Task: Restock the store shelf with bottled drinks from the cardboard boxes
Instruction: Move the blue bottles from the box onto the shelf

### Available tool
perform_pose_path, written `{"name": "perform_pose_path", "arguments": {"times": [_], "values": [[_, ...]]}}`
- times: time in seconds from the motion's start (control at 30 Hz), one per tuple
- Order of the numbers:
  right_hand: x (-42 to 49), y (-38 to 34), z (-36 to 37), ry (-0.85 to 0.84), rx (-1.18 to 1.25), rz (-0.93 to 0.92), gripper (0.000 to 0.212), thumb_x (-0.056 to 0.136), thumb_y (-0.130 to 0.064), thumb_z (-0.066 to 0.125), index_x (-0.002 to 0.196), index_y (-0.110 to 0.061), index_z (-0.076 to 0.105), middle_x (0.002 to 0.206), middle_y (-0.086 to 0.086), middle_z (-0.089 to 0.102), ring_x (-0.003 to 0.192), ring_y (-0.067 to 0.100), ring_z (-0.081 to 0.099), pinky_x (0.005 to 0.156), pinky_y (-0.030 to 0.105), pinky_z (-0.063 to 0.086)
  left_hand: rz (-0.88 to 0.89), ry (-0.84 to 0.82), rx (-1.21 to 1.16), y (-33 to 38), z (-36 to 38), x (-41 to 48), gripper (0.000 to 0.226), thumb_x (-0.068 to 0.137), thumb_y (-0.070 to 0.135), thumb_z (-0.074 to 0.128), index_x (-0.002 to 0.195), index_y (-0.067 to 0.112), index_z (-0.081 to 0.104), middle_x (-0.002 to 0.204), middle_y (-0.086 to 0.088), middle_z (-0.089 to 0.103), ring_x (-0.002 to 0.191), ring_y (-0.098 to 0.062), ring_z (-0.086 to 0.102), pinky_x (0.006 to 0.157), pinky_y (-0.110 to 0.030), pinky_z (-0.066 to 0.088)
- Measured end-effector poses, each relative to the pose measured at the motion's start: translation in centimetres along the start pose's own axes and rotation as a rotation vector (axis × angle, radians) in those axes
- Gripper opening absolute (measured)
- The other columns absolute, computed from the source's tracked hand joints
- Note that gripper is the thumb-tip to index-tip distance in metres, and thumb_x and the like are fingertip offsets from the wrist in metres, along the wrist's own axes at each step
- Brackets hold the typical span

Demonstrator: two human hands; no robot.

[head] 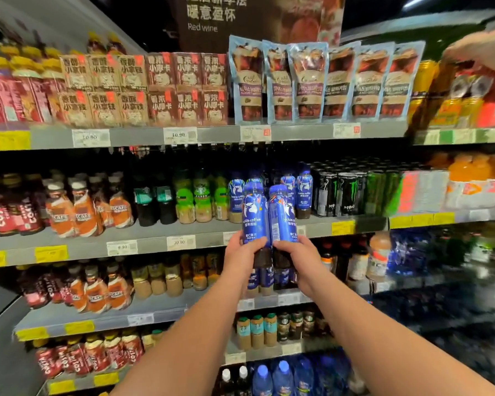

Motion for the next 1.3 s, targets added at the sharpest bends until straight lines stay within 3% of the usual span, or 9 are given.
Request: {"name": "perform_pose_path", "arguments": {"times": [0.13, 0.23, 0.33, 0.53, 0.6, 0.77, 0.97, 1.17, 1.3], "values": [[2.5, -0.6, -0.4, 0.064, -0.055, -0.036, 0.037, 0.076, -0.007, 0.073, 0.111, -0.008, 0.060, 0.101, 0.015, 0.071, 0.091, 0.032, 0.069, 0.083, 0.050, 0.056, 0.026, -0.104, 0.065, -0.3, 0.8, 3.5, 0.040, 0.080, 0.006, 0.071, 0.117, 0.010, 0.055, 0.106, -0.007, 0.069, 0.090, -0.021, 0.068, 0.078, -0.033, 0.056], [4.2, -1.3, -1.4, 0.135, -0.108, -0.072, 0.035, 0.075, -0.003, 0.075, 0.106, -0.007, 0.060, 0.097, 0.014, 0.070, 0.074, 0.023, 0.069, 0.067, 0.037, 0.058, 0.052, -0.140, 0.141, -0.9, 2.2, 5.6, 0.041, 0.079, 0.009, 0.073, 0.114, 0.018, 0.053, 0.110, -0.004, 0.068, 0.098, -0.021, 0.066, 0.091, -0.042, 0.052], [6.7, -2.4, -2.7, 0.183, -0.183, -0.126, 0.041, 0.072, 0.000, 0.076, 0.105, -0.010, 0.055, 0.098, 0.012, 0.068, 0.079, 0.022, 0.066, 0.072, 0.036, 0.056, 0.090, -0.150, 0.191, -1.5, 4.4, 7.8, 0.041, 0.077, 0.008, 0.075, 0.105, 0.026, 0.051, 0.107, -0.001, 0.068, 0.094, -0.018, 0.066, 0.085, -0.043, 0.054], [13.3, -5.2, -6.1, 0.163, -0.329, -0.190, 0.037, 0.069, -0.005, 0.080, 0.093, -0.020, 0.056, 0.092, 0.000, 0.068, 0.079, 0.013, 0.064, 0.067, 0.027, 0.050, 0.186, -0.121, 0.273, -1.7, 9.5, 12.8, 0.048, 0.077, 0.008, 0.075, 0.110, 0.026, 0.045, 0.097, 0.015, 0.059, 0.084, 0.001, 0.058, 0.068, -0.015, 0.044], [15.7, -6.0, -7.0, 0.133, -0.373, -0.219, 0.039, 0.068, -0.003, 0.079, 0.088, -0.023, 0.053, 0.090, -0.003, 0.066, 0.076, 0.009, 0.062, 0.062, 0.023, 0.046, 0.219, -0.084, 0.322, -1.9, 11.0, 14.4, 0.049, 0.076, 0.009, 0.076, 0.112, 0.023, 0.045, 0.095, 0.016, 0.058, 0.081, 0.004, 0.057, 0.065, -0.013, 0.041], [20.7, -6.1, -8.5, 0.114, -0.404, -0.241, 0.044, 0.068, -0.003, 0.079, 0.104, -0.015, 0.055, 0.100, 0.003, 0.067, 0.088, 0.019, 0.064, 0.083, 0.038, 0.052, 0.235, -0.014, 0.392, -3.2, 13.3, 18.1, 0.052, 0.076, 0.005, 0.076, 0.113, 0.021, 0.043, 0.094, 0.018, 0.054, 0.080, 0.008, 0.052, 0.063, -0.004, 0.038], [23.7, -4.0, -8.7, 0.153, -0.491, -0.253, 0.049, 0.066, -0.010, 0.083, 0.107, -0.016, 0.058, 0.098, 0.000, 0.068, 0.083, 0.013, 0.064, 0.078, 0.033, 0.051, 0.190, 0.072, 0.441, -5.6, 13.3, 20.3, 0.055, 0.073, 0.007, 0.078, 0.116, 0.021, 0.046, 0.094, 0.016, 0.056, 0.080, 0.006, 0.054, 0.063, -0.005, 0.040], [25.5, -3.0, -8.2, 0.168, -0.558, -0.260, 0.047, 0.064, -0.011, 0.084, 0.103, -0.019, 0.060, 0.095, -0.004, 0.068, 0.081, 0.012, 0.063, 0.077, 0.032, 0.051, 0.173, 0.123, 0.565, -6.5, 12.6, 22.2, 0.056, 0.068, 0.014, 0.083, 0.107, 0.028, 0.045, 0.100, 0.009, 0.062, 0.096, -0.016, 0.062, 0.089, -0.040, 0.051], [26.0, -2.1, -8.2, 0.188, -0.644, -0.266, 0.046, 0.063, -0.013, 0.084, 0.104, -0.016, 0.062, 0.095, -0.003, 0.069, 0.082, 0.015, 0.063, 0.075, 0.032, 0.050, 0.181, 0.151, 0.630, -7.3, 12.3, 22.8, 0.055, 0.065, 0.021, 0.085, 0.106, 0.027, 0.049, 0.105, 0.005, 0.066, 0.096, -0.017, 0.063, 0.086, -0.043, 0.052]]}}
Point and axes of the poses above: each hand's wrist, its own x-axis towards the middle knuckle, its own z-axis out of the palm, y = z × x, the point moved 1 cm from there along x, towards the middle knuckle
